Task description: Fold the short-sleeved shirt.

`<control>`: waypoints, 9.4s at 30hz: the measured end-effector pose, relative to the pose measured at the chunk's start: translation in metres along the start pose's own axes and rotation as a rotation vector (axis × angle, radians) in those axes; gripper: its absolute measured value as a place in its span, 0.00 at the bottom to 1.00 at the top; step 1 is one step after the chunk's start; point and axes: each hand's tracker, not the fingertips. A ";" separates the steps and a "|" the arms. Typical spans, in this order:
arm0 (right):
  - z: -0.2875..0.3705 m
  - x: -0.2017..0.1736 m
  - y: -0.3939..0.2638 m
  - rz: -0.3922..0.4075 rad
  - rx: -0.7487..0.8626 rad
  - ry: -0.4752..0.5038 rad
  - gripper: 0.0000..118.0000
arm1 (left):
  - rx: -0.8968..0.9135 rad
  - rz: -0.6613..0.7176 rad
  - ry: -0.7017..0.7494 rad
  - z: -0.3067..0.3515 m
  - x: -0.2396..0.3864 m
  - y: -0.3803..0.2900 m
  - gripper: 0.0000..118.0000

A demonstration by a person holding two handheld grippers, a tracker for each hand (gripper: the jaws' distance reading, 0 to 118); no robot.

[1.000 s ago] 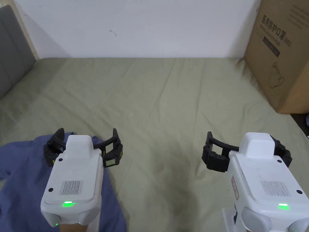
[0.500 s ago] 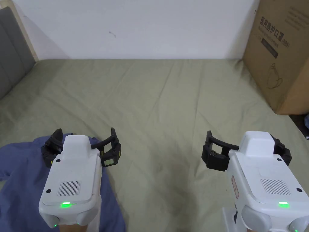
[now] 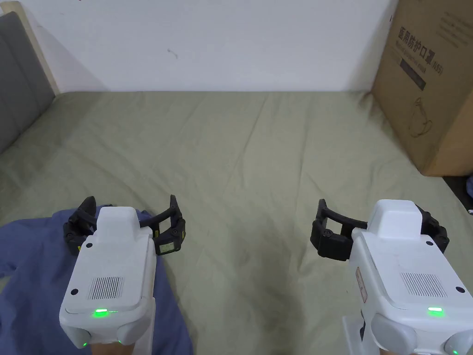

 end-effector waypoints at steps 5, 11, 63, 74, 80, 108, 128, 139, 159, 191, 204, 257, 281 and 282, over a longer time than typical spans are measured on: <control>0.000 0.000 0.001 0.002 0.001 -0.001 0.99 | -0.002 0.004 0.000 0.000 0.000 0.000 1.00; 0.000 0.001 0.001 0.003 0.003 -0.003 0.99 | -0.001 0.004 -0.009 -0.001 0.000 0.001 1.00; -0.005 -0.203 0.018 0.061 0.032 0.580 0.00 | -0.134 -0.003 0.491 0.109 -0.202 -0.014 0.00; -0.006 -0.212 0.019 0.068 0.026 0.604 0.00 | -0.175 0.006 0.475 0.104 -0.209 -0.018 0.00; -0.017 -0.194 0.023 0.065 0.030 0.553 0.00 | -0.257 0.018 0.361 0.072 -0.199 -0.020 0.00; -0.073 -0.098 -0.011 0.087 -0.103 0.297 0.00 | -1.095 0.234 0.187 -0.125 -0.163 -0.173 0.40; -0.053 -0.056 0.001 0.034 -0.066 0.253 0.00 | -0.678 0.490 -0.175 -0.083 -0.139 -0.016 0.00; -0.027 0.005 0.015 -0.002 -0.003 0.137 0.00 | -0.473 0.280 -0.502 -0.094 -0.033 0.134 0.00; -0.001 0.087 0.006 -0.002 -0.014 -0.063 0.00 | -0.750 -0.005 -0.838 -0.104 0.154 0.057 0.00; 0.004 0.067 0.030 0.000 0.031 -0.018 0.00 | -0.291 0.102 -0.342 -0.050 0.058 0.075 0.95; 0.008 0.060 0.041 -0.002 0.081 -0.002 0.00 | -0.122 0.052 -0.153 -0.035 0.007 0.069 0.01; -0.127 0.062 -0.038 0.019 -0.372 0.097 0.62 | -0.913 0.193 -0.266 -0.049 0.030 -0.107 0.02; -0.255 0.002 -0.122 0.121 -0.759 0.223 0.07 | -0.896 0.258 -0.339 -0.051 0.017 -0.096 0.02; -0.242 0.004 -0.109 0.119 -0.728 0.219 0.07 | -0.889 0.268 -0.341 -0.050 0.016 -0.094 0.02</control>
